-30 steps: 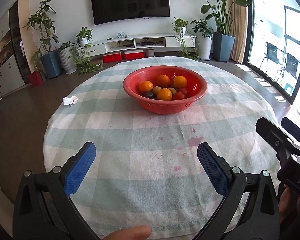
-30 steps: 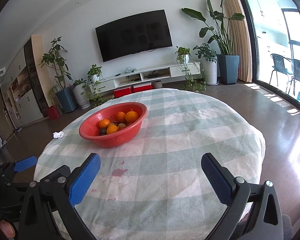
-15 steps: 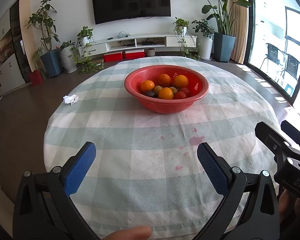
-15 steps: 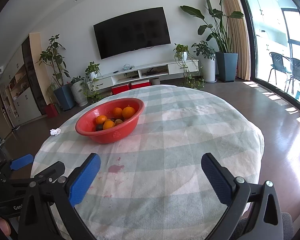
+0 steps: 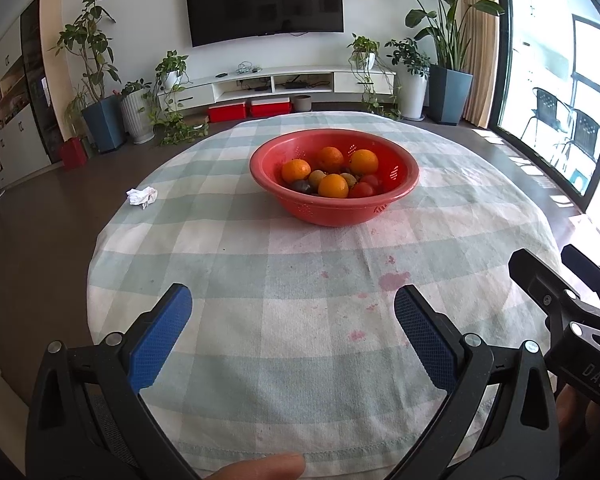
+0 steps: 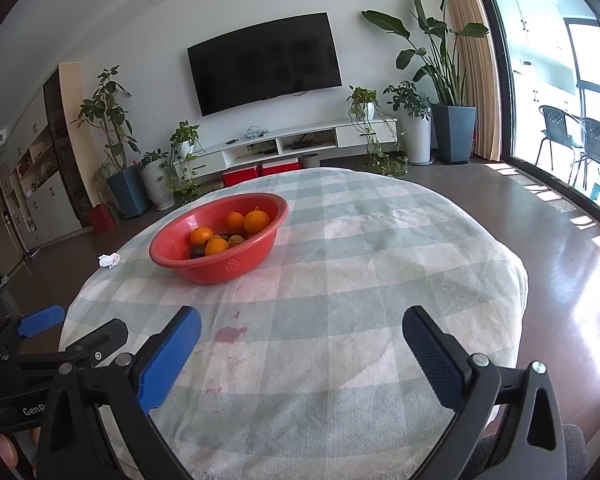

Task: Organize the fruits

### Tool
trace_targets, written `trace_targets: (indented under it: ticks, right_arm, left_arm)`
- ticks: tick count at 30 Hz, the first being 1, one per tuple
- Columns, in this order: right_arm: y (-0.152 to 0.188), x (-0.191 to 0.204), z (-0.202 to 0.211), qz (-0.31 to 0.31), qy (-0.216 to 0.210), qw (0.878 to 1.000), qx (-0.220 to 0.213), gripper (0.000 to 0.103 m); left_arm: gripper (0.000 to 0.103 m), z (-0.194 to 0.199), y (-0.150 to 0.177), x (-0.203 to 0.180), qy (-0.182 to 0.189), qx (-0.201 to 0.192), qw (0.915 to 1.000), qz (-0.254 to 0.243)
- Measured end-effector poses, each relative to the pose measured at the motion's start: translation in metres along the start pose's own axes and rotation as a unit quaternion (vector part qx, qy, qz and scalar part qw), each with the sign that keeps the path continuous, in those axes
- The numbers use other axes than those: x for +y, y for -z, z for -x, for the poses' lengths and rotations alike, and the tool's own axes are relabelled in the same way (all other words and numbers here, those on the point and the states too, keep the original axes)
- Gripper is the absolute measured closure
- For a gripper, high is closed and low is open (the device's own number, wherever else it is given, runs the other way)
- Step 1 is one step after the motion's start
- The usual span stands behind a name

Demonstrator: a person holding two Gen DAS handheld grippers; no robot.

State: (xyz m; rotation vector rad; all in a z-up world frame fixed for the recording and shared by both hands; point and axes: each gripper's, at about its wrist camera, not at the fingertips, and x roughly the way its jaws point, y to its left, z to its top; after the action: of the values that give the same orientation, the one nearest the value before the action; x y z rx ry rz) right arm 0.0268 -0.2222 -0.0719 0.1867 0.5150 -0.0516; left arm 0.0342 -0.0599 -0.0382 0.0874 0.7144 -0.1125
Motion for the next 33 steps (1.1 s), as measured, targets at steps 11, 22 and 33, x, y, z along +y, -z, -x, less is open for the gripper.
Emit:
trace_targets:
  ticks: [11, 22, 33]
  right_arm:
    - [0.0002, -0.0002, -0.0001, 0.000, 0.000, 1.000, 0.001, 0.000]
    - [0.0013, -0.0007, 0.0004, 0.001, 0.000, 1.000, 0.002, 0.000]
    - [-0.0001, 0.0002, 0.0013, 0.001, 0.001, 1.000, 0.003, 0.000]
  left_arm:
    - [0.000, 0.0011, -0.0002, 0.0004, 0.000, -0.001, 1.0000, -0.002]
    - [0.000, 0.0017, -0.0002, 0.0004, 0.000, -0.001, 1.0000, -0.001]
    - [0.000, 0.0019, 0.0001, 0.0007, 0.000, -0.001, 1.0000, -0.001]
